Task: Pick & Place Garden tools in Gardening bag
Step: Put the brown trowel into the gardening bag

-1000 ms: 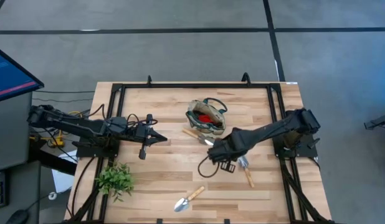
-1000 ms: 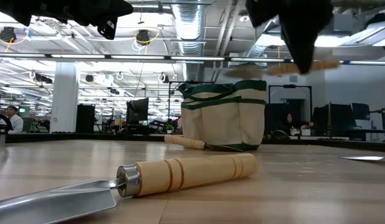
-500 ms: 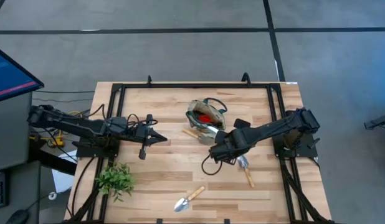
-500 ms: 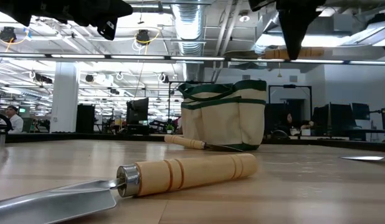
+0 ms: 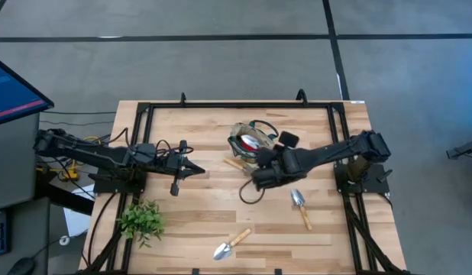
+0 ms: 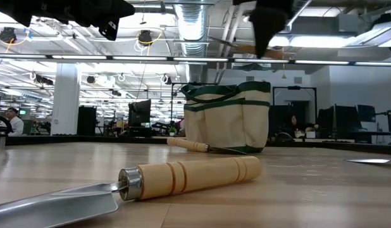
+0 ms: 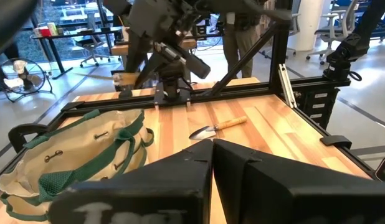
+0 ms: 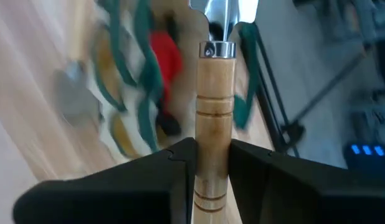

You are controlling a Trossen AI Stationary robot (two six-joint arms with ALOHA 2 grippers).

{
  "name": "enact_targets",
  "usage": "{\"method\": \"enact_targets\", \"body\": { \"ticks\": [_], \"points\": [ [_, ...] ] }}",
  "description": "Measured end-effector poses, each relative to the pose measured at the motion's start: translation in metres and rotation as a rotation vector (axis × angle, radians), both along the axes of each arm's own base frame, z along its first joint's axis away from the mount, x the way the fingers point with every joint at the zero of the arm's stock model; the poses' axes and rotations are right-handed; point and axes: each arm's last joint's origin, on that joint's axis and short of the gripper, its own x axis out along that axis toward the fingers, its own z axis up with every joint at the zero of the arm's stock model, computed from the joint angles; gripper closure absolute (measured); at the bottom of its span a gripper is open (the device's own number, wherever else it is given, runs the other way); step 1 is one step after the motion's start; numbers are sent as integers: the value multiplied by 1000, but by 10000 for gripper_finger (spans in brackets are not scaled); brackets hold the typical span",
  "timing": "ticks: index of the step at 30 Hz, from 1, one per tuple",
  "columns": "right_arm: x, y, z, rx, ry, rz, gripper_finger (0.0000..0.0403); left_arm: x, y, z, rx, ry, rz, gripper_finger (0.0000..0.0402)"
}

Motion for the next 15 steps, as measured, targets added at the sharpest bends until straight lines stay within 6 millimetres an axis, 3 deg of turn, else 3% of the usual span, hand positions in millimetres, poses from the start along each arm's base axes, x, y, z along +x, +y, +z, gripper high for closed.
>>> {"method": "enact_targets", "body": {
  "ticks": [7,15],
  "points": [
    [32,-46,3,84,-88,101,344,0,0,0,1,0,2,400],
    [33,-97,-1,240,-117,20,344,0,0,0,-1,0,5,400]
  ]
}}
